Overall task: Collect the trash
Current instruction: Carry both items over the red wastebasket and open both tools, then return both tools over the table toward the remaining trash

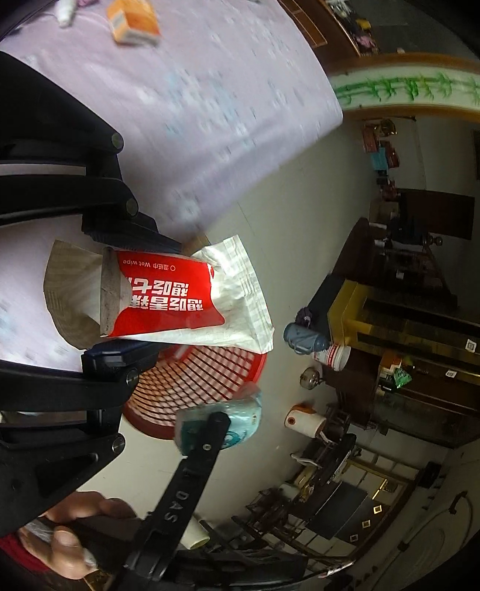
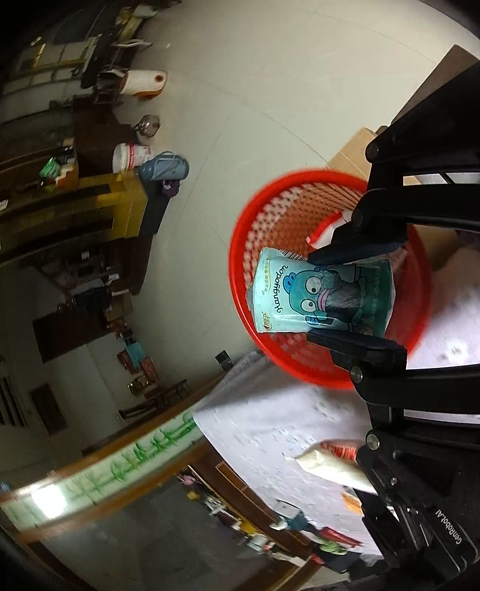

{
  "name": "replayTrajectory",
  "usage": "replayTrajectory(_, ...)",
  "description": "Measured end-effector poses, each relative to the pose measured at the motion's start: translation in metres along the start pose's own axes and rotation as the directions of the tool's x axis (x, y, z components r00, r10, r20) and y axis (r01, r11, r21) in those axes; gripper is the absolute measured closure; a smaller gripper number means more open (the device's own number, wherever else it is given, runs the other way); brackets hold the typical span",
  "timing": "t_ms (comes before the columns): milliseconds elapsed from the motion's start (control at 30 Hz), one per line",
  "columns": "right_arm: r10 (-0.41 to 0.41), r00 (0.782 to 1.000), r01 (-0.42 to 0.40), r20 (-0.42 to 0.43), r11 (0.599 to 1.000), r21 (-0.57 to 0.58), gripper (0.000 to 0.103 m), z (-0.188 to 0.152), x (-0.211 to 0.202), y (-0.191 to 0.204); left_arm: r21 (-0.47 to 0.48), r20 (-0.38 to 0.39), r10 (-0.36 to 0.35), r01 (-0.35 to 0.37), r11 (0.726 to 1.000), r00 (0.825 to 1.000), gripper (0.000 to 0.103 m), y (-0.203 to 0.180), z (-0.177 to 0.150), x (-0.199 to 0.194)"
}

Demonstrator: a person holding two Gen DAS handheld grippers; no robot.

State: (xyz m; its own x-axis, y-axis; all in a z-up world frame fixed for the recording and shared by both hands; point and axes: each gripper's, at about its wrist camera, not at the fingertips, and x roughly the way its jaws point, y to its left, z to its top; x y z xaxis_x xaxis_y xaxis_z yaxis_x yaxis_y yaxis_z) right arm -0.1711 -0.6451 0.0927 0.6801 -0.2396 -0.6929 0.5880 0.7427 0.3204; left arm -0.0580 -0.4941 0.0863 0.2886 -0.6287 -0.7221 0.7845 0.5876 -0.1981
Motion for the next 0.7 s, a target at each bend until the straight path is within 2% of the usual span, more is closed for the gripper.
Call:
replayTrajectory(67,0.005,1.0,-0.005,-0.006,1.0,0.021,0.062,0.008,0.003,-0.012,0.012,0.004,-0.012,0.012,1.0,1.0,0.064,-0.009,0.009,0.014)
replayTrajectory(133,0.001,1.0,-0.001,-0.001,1.0,0.023,0.059,0.015,0.007,-0.019,0.017,0.002,-0.025,0.025,1.0,1.0,0.057,-0.015,0.017,0.027)
replayTrajectory(167,-0.006,1.0,0.006,0.001,1.0,0.017,0.055,0.017,0.008,-0.02,0.004,-0.007,-0.032,0.032,0.999,0.999,0.051,-0.015,0.019,0.032)
replayTrajectory(233,-0.021,1.0,0.021,-0.006,1.0,0.015,0.054,0.02,0.01,-0.023,-0.031,-0.002,-0.042,0.041,0.999,0.999,0.048,-0.01,0.021,0.034)
replayTrajectory(300,-0.013,1.0,0.013,-0.002,1.0,0.015,0.05,0.022,0.009,-0.026,-0.024,-0.009,-0.043,0.043,0.999,0.999,0.047,-0.01,0.02,0.032)
replayTrajectory(467,-0.017,1.0,0.017,0.022,1.0,-0.002,0.049,0.014,-0.003,-0.018,-0.025,0.042,0.002,-0.001,1.0,0.999,0.047,0.002,0.006,-0.005)
replayTrajectory(700,0.039,0.999,-0.041,-0.017,0.991,-0.131,0.049,-0.028,-0.016,0.05,-0.025,0.096,0.108,-0.106,0.994,0.989,0.047,0.036,-0.034,-0.077)
